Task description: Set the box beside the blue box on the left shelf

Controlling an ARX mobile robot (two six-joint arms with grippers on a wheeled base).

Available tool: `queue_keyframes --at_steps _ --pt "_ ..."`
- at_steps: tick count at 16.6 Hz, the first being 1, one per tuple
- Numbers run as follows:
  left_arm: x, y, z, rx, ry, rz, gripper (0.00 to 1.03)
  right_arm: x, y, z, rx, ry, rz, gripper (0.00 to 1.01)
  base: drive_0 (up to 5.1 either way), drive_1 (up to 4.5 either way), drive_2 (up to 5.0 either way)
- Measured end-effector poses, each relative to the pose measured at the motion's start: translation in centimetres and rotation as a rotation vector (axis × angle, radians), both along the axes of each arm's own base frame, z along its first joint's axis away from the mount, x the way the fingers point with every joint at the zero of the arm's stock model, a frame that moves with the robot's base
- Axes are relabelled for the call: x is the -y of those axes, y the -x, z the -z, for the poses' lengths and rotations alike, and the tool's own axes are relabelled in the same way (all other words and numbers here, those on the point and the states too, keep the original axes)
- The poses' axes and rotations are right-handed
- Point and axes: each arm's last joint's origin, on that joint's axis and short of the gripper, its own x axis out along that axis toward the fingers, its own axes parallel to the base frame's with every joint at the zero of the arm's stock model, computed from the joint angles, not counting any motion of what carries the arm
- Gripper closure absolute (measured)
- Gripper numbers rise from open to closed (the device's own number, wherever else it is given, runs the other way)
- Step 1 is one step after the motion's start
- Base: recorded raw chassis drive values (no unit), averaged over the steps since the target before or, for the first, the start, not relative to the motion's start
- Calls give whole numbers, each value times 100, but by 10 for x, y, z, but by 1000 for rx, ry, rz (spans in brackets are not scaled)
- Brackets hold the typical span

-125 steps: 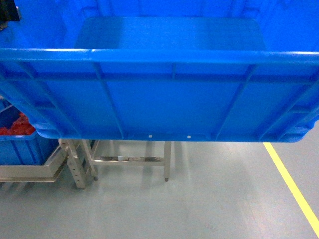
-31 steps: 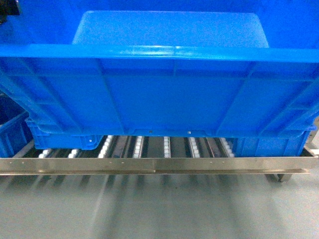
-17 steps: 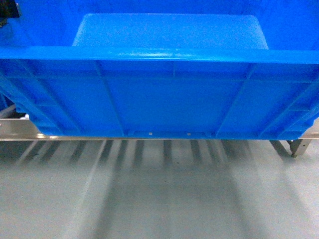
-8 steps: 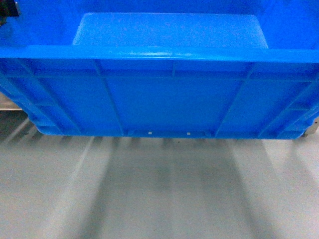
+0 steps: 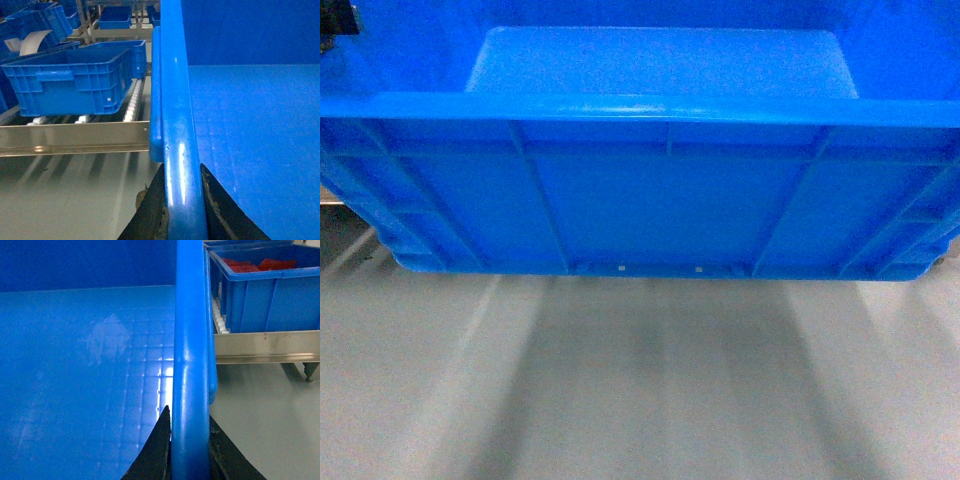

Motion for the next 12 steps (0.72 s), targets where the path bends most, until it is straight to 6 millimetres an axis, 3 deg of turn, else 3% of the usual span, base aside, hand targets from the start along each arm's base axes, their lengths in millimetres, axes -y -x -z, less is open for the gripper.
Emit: queue_keyframes --at_steps 6,12 --pt "0 0 0 0 0 0 93 0 0 0 0 0 0 92 1 34 -32" --pt "0 0 0 0 0 0 93 0 0 0 2 0 0 92 7 434 -420"
